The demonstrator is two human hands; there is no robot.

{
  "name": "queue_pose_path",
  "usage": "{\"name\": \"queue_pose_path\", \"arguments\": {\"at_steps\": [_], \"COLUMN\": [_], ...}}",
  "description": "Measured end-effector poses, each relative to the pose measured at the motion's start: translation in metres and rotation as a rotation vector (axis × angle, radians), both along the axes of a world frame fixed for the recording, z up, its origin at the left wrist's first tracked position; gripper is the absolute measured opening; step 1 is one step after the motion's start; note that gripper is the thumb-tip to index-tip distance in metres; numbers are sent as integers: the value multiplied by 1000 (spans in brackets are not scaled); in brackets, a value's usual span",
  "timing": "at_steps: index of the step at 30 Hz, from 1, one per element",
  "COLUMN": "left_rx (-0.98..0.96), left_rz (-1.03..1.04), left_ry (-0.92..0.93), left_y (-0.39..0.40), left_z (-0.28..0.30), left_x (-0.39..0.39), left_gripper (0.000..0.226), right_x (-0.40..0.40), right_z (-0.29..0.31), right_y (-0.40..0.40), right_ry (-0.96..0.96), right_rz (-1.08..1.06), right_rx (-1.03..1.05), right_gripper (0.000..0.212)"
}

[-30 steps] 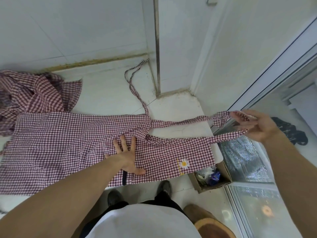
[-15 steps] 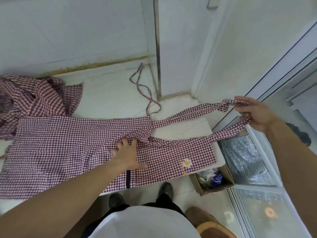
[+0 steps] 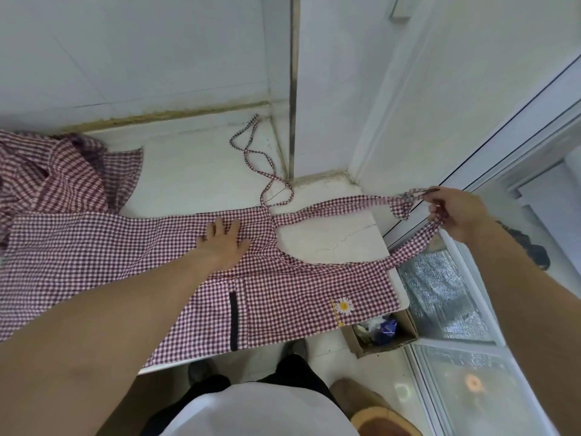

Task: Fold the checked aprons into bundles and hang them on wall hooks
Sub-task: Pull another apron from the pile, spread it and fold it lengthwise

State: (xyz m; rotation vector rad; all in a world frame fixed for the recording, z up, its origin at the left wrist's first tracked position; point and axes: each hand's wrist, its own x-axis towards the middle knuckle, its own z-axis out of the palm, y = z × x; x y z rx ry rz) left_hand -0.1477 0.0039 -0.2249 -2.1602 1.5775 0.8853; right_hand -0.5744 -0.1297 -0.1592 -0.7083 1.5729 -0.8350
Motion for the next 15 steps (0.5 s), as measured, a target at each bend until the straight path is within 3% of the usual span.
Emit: {"name": "queue_pose_path", "arguments": {"at_steps": [3,5,7,10,15], "left_rx": [-51,-292,-481,-377,-251], "left_rz": [80,42,-95,-259,-148], "left_ry": [-108,-132,-33,59,7], "left_y": [-1,4,7,5,-14], "left_z": [-3,-4,-8,-22,-24], "left_x": [-4,-15,-28,-40,-36], "left_gripper": [79,72,60,64,71], "right_x": [2,7,10,9,-3], "right_z": [-8,-11,-12,-13,-6], "right_y": [-2,0,2,-1,-5], "right_ry": [-10,-43,-78,-80,-142], "right_rz": [-104,-63,-58,-54,-38], "right_rx": [58,75,88,73,43], "right_gripper": [16,17,21,29,21]}}
